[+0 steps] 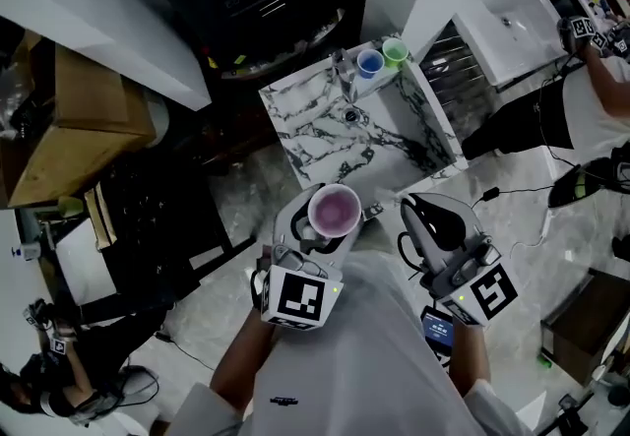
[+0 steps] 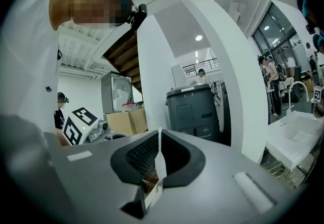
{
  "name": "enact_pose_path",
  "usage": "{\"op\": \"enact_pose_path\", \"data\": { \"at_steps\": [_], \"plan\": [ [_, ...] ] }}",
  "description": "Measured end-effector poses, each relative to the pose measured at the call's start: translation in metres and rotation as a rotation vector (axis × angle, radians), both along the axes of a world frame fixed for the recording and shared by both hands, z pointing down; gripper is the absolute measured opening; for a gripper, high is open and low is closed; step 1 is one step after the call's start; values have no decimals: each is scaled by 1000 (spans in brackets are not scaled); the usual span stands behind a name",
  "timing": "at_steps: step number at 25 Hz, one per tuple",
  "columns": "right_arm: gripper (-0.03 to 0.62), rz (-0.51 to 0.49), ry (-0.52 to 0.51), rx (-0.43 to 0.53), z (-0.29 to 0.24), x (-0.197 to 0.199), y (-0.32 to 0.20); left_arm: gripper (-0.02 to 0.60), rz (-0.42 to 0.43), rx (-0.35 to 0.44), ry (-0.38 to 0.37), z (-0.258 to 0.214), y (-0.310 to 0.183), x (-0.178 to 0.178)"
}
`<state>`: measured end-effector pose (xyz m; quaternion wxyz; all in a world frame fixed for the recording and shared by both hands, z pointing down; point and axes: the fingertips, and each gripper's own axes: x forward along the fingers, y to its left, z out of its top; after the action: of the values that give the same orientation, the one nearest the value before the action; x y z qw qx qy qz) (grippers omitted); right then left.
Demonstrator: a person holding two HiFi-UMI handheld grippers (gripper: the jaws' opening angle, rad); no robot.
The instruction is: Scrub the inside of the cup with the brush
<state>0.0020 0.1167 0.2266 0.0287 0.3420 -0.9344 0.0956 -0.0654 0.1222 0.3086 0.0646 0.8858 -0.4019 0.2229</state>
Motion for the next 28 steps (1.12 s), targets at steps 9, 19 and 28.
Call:
{"op": "enact_pose_path", "data": {
  "at_steps": [9, 19, 28],
  "plan": [
    [21, 23, -58, 86, -33, 57, -44, 296, 64, 14, -45, 12, -65, 71],
    [22, 22, -164, 69, -48, 82, -69, 296, 31, -11, -85, 17, -93, 92],
    [23, -3, -201, 58, -55, 73, -79, 298, 55, -3, -93, 13, -109, 88]
  ]
}}
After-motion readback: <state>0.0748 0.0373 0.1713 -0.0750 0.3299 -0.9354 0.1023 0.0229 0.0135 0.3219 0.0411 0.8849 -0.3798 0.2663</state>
